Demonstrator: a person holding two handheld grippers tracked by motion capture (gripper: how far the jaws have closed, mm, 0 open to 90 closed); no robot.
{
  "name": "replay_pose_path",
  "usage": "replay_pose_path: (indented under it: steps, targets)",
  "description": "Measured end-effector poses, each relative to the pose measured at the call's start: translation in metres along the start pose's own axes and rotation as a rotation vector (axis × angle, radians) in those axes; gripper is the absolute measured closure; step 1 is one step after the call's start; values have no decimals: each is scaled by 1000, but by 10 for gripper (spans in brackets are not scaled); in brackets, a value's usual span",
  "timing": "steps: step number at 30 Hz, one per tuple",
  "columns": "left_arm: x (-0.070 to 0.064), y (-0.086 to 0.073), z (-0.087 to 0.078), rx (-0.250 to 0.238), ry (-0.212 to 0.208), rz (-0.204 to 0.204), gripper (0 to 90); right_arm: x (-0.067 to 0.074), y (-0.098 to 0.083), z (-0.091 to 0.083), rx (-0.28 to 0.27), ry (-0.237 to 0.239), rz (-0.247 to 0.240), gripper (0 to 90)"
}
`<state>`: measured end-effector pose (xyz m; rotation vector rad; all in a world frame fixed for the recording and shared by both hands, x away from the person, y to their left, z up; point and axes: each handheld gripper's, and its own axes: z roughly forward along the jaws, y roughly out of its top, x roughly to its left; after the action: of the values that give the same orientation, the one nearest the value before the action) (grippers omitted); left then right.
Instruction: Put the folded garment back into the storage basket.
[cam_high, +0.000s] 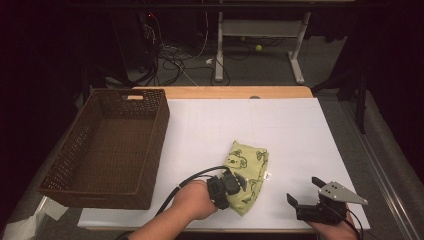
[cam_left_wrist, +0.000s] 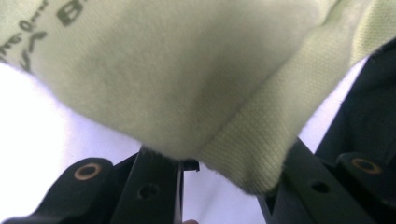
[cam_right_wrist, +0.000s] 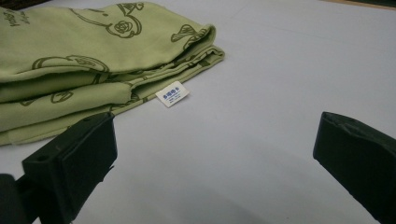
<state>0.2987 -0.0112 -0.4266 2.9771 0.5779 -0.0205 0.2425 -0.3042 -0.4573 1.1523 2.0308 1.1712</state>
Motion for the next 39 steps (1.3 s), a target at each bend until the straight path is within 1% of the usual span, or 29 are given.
replay_pose_path:
  steps: [3, 5, 8, 10, 12, 14, 16, 18, 19, 20, 21, 22, 25, 27, 29, 32, 34, 35, 39]
  targets:
    - [0, -7, -2, -3, -15, 10, 745, 1, 0, 0, -2, 3, -1, 5]
    - [2, -11, -3, -10, -25, 4, 745, 1, 0, 2, -2, 9, -3, 5]
    - [4, -16, -4, -21, -40, 1, 745, 0, 0, 3, 4, 3, -5, 5]
    - [4, -19, -4, -24, -41, 0, 745, 1, -1, 4, 1, 12, 0, 5]
    - [4, -20, -4, -26, -38, 6, 744, 1, -1, 4, 6, 5, -2, 5]
    - [3, -22, -3, -31, -38, 7, 744, 1, -1, 5, 6, 11, 1, 5]
    - [1, -23, -2, -35, -36, 7, 744, 2, -1, 6, 11, 8, -5, 5]
    - [0, -23, -1, -41, -40, 10, 744, 3, 0, 7, 12, 6, -1, 5]
    - [0, -22, -1, -40, -45, 17, 743, 3, 0, 8, 8, 12, -2, 5]
    - [-1, -22, 0, -44, -51, 18, 743, 3, 0, 8, 14, 7, -9, 5]
    - [-2, -21, 0, -41, -51, 23, 743, 4, 1, 9, 11, 14, -4, 5]
    - [-3, -21, 1, -41, -51, 26, 743, 4, 1, 10, 13, 12, -3, 5]
    - [-3, -20, 1, -39, -48, 27, 743, 5, 4, 14, 13, 13, -3, 5]
    - [-3, -19, 3, -32, -54, 28, 743, 6, 8, 17, 4, 17, 2, 5]
    - [-2, -19, 4, -33, -64, 20, 743, 8, 13, 22, -2, 20, 2, 5]
    - [-1, -19, 4, -33, -66, 29, 742, 10, 21, 31, -6, 22, 9, 5]
    - [-1, -19, 4, -36, -70, 27, 742, 10, 26, 39, 4, 13, 7, 5]
    - [-1, -19, 4, -36, -71, 25, 742, 10, 29, 44, 10, 12, 15, 5]
    - [-2, -18, 4, -44, -74, 20, 741, 9, 42, 61, 32, 16, 22, 8]
